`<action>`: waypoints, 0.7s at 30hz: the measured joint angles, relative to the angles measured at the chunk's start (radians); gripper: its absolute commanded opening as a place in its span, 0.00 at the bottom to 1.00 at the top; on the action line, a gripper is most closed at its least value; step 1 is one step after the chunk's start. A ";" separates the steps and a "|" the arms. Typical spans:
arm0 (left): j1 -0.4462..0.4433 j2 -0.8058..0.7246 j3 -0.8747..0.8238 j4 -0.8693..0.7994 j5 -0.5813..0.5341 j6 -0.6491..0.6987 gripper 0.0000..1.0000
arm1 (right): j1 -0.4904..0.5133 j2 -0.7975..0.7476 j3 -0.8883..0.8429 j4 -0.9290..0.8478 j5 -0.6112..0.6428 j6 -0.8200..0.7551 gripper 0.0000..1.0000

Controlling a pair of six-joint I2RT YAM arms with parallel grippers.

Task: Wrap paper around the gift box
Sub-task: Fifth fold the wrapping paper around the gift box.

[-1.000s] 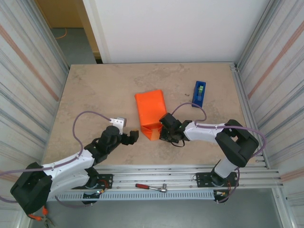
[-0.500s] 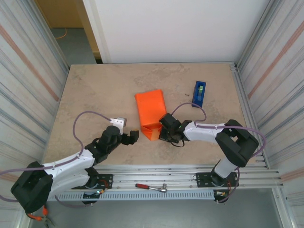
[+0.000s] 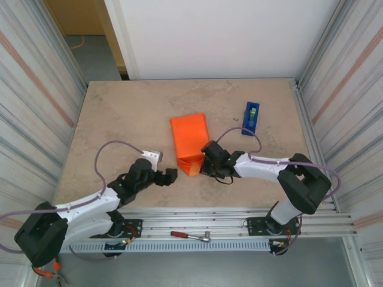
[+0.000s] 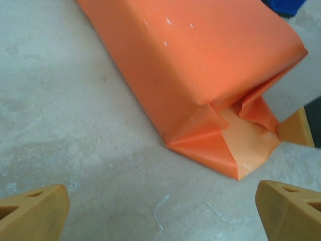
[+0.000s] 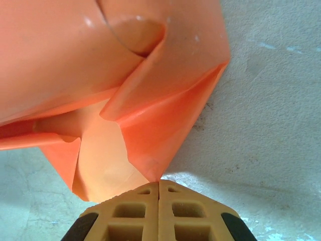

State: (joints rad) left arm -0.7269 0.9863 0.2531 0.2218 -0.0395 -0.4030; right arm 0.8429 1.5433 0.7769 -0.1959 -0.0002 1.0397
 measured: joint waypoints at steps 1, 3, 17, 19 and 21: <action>0.000 0.007 0.001 -0.010 0.016 0.007 0.91 | -0.002 -0.004 0.000 0.000 0.000 0.000 0.00; 0.000 0.024 0.001 -0.021 0.045 0.018 0.87 | -0.006 -0.011 0.001 0.000 -0.001 0.000 0.00; -0.004 0.197 0.006 0.024 0.228 0.067 0.37 | -0.050 -0.034 0.031 0.009 -0.053 0.000 0.00; -0.014 0.229 0.014 0.043 0.245 0.072 0.33 | -0.054 -0.034 0.031 0.010 -0.059 0.000 0.00; -0.027 0.261 0.027 0.061 0.259 0.071 0.32 | -0.059 -0.034 0.031 0.010 -0.067 0.000 0.00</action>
State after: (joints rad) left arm -0.7544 1.2472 0.2798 0.2832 0.2192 -0.3317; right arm 0.7841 1.5089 0.8082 -0.1864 -0.0669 1.0401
